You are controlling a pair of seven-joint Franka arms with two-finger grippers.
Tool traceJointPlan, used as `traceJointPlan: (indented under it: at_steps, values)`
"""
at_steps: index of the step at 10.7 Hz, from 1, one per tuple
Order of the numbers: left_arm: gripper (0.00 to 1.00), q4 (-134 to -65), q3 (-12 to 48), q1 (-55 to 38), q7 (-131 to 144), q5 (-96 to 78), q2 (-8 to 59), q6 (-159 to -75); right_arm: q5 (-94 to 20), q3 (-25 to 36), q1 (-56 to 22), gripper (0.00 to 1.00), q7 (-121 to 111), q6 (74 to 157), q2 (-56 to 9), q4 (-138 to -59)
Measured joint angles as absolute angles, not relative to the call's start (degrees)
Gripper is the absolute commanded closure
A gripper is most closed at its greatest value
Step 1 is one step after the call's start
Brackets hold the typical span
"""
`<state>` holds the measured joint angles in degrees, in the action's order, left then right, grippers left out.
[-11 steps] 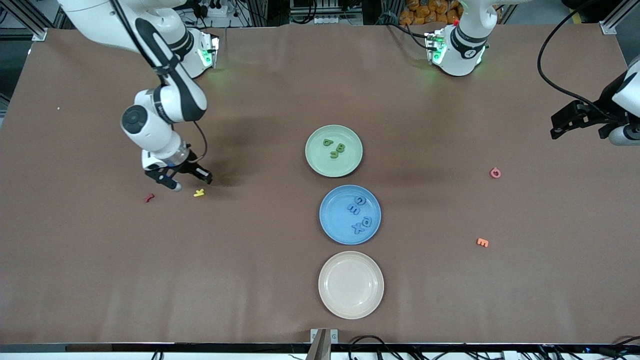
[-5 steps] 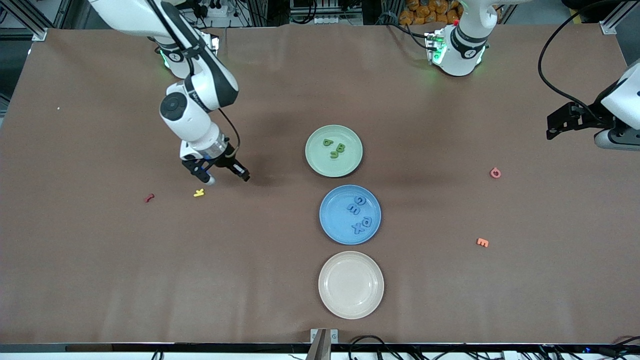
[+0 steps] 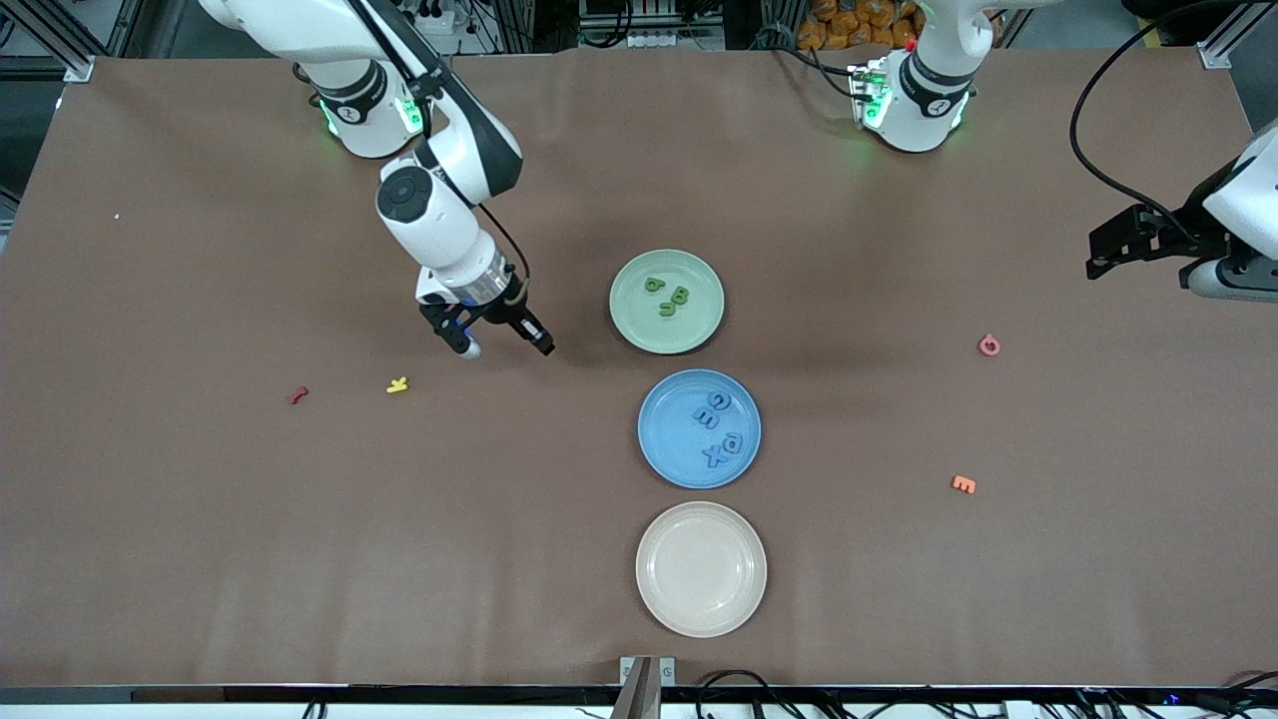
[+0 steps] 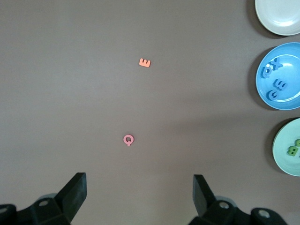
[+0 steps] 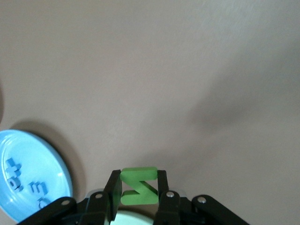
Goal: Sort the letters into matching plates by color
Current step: 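Carry green Z over the green plate with the right gripper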
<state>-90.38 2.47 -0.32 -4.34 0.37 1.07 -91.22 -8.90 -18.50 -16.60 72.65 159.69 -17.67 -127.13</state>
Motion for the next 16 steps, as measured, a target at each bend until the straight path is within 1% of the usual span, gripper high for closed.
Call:
traceJointPlan:
  at_steps: [4, 9, 16]
  values:
    - [0.0, -89.8, 2.5, -0.5, -4.3, 0.2, 1.7, -91.8, -8.9, -20.6, -17.5, 1.0, 77.9, 159.6, -19.2, -124.8]
    - [0.0, -89.7, 3.0, -1.3, -4.3, -1.8, 1.8, -92.7, -8.9, -20.9, -21.0, 1.0, 81.7, 159.5, -23.3, -119.4]
    - [0.0, -89.2, 3.3, -1.7, -4.0, -1.8, 1.9, -92.7, -8.9, -21.0, -24.5, 1.0, 82.6, 159.5, -26.1, -115.0]
